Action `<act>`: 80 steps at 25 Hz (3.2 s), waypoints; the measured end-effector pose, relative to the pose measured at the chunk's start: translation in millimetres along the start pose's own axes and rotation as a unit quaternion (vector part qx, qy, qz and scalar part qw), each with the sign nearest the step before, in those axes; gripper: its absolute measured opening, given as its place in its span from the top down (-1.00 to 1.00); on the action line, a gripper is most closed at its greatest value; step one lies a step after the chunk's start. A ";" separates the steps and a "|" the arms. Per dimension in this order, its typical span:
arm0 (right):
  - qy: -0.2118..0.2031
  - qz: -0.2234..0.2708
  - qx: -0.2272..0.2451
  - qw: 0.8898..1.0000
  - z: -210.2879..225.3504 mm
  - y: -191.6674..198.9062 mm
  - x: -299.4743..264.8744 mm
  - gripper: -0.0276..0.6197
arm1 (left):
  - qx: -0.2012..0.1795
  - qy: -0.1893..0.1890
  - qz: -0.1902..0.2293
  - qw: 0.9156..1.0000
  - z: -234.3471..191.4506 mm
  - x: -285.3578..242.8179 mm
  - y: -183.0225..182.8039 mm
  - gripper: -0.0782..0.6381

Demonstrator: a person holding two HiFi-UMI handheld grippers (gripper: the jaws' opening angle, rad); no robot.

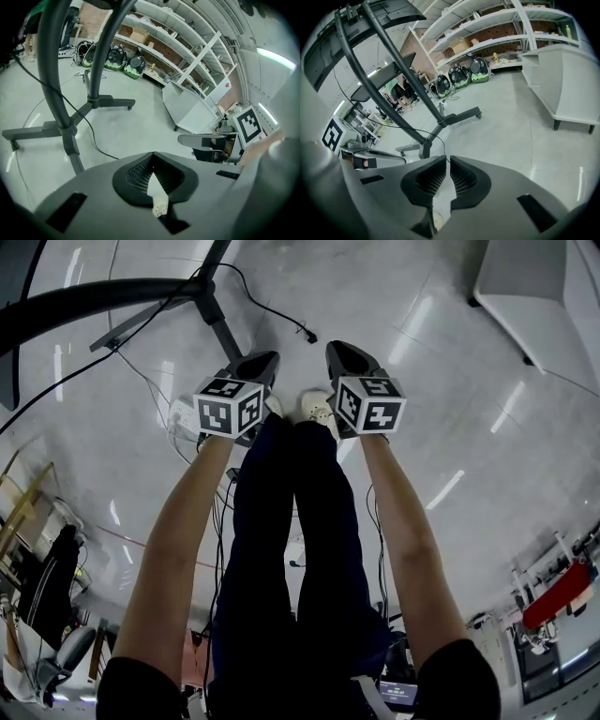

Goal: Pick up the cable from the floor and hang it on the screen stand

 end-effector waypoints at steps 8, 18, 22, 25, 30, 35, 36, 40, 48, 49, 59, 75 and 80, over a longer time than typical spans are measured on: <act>-0.014 -0.019 -0.016 1.000 24.0 32.5 -49.7 0.82 | 0.023 0.007 -0.028 0.999 -32.7 -44.6 15.5 0.76; -0.025 -0.063 0.000 0.998 45.1 74.0 -110.8 0.41 | 0.005 0.021 -0.055 0.998 -73.7 -94.5 29.8 0.76; -0.032 -0.091 0.022 0.995 51.1 89.3 -131.0 0.39 | -0.004 0.028 -0.065 0.998 -85.4 -115.0 34.8 0.76; -0.028 -0.102 0.035 0.994 56.6 100.5 -142.6 0.39 | -0.004 0.034 -0.065 0.997 -92.1 -129.1 38.3 0.76; -0.026 -0.124 0.062 0.990 64.3 118.4 -171.8 0.38 | -0.014 0.042 -0.073 0.996 -106.9 -152.5 47.5 0.76; -0.027 -0.161 0.127 0.978 71.4 135.6 -200.4 0.36 | -0.010 0.051 -0.082 0.995 -125.0 -174.0 62.5 0.76; -0.025 -0.164 0.135 0.977 72.5 138.1 -204.6 0.36 | -0.011 0.050 -0.081 0.995 -127.8 -175.8 63.2 0.76; -0.013 -0.176 0.137 0.975 77.8 148.0 -220.3 0.29 | -0.009 0.043 -0.082 0.996 -138.2 -181.8 65.0 0.76; 0.029 -0.203 0.189 0.960 71.1 152.2 -231.3 0.32 | 0.032 0.048 -0.069 0.996 -141.3 -192.8 64.7 0.76; 0.035 -0.208 0.193 0.958 71.5 151.4 -232.0 0.45 | 0.024 0.044 -0.071 0.996 -140.3 -194.0 65.3 0.76; 0.059 -0.240 0.168 0.954 74.6 140.5 -206.7 0.48 | 0.022 0.036 -0.088 0.995 -130.9 -172.2 66.9 0.76; 0.081 -0.242 0.172 0.951 31.2 74.0 -115.5 0.48 | 0.041 0.018 -0.095 0.994 -81.4 -80.2 39.3 0.76; 0.088 -0.250 0.167 0.950 20.1 62.1 -87.5 0.48 | 0.054 0.006 -0.093 0.994 -67.4 -56.5 35.4 0.76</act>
Point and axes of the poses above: the fingertips, and each gripper's own axes: x backward along the fingers, z to its right, y out of its underside, the point moved 10 cm from there along x, backward along the fingers, and after that the axes turned 4 degrees about x, right-handed, at the moved point
